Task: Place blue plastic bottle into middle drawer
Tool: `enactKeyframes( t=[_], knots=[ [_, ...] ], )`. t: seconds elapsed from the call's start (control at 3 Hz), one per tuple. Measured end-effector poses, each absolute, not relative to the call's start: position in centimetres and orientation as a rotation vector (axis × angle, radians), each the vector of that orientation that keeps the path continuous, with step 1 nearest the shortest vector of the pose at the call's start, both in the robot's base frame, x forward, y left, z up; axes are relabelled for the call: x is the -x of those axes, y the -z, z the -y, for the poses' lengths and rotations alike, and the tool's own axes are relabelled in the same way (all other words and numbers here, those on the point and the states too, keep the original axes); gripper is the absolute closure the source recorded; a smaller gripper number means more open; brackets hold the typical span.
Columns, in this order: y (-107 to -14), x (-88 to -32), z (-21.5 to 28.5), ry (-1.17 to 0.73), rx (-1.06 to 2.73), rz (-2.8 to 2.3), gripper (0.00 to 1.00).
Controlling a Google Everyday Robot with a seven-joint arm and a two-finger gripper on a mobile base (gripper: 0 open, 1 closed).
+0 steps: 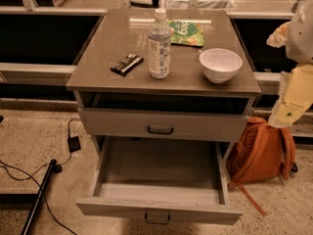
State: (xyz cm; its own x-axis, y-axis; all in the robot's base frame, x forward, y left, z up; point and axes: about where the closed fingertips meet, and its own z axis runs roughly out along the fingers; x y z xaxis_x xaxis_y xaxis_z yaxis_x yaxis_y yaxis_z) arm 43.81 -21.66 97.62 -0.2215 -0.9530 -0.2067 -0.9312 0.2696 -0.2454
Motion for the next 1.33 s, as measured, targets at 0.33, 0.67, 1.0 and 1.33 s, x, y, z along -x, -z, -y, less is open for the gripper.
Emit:
enactKeyframes(
  t=[0.33,0.67,1.0,1.33],
  knots=[
    [-97.7,-43.9,21.6,0.099,1.725,-2.228,0.00],
    [-96.3,-47.6,19.1,0.019,1.766,-2.171,0.00],
    [-95.8,-54.7,13.4,-0.131,1.753,-2.011,0.00],
    [-96.6,-60.7,7.9,-0.245,1.666,-1.841,0.00]
  ],
)
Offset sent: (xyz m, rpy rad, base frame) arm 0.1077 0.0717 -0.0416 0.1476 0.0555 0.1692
